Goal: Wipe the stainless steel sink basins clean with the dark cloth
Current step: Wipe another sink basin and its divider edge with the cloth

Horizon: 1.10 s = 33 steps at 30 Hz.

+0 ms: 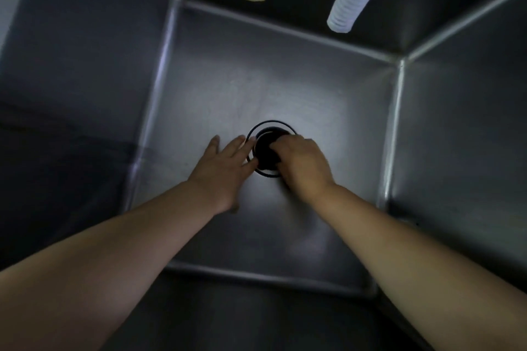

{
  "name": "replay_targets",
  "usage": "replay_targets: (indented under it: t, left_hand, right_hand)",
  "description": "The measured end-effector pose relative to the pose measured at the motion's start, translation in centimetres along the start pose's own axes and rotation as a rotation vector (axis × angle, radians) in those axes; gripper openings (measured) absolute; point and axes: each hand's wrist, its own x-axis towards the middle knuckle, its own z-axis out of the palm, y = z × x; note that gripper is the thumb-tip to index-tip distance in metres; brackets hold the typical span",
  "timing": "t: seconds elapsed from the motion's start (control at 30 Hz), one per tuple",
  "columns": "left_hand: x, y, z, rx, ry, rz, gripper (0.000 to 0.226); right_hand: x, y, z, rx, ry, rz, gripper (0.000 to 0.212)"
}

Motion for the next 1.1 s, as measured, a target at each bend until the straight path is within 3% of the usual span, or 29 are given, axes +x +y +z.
replay_targets:
  t: [0.13, 0.3, 0.43, 0.6, 0.8, 1.1]
  left_hand:
    - [0.6, 0.1, -0.1, 0.019, -0.007, -0.023, 0.113]
    - [0.8, 0.2, 0.4, -0.035, 0.011, -0.041, 0.118]
    - [0.8, 0.0, 0.7, -0.06, 0.038, -0.047, 0.117]
    - [0.8, -0.4, 1.2, -0.081, 0.052, -0.029, 0.116]
    - [1.0, -0.4, 1.4, -0.101, 0.05, -0.029, 0.119]
    - [1.0, -0.3, 1.1, -0.08, 0.046, -0.051, 0.12]
  right_hand:
    - [2.2, 0.1, 1.3, -0.197, -0.226, -0.126, 0.036]
    - [3.0, 1.1, 0.9, -0.188, -0.301, -0.203, 0.037]
    - [2.6, 0.8, 0.8, -0.184, -0.214, -0.206, 0.034]
    - [1.0, -0.1, 1.0, 0.016, 0.029, -0.048, 0.017]
    - [1.3, 1.8, -0.3, -0.203, -0.316, -0.231, 0.036]
    - [2.4, 0.6, -1.8, -0.485, -0.467, -0.334, 0.054]
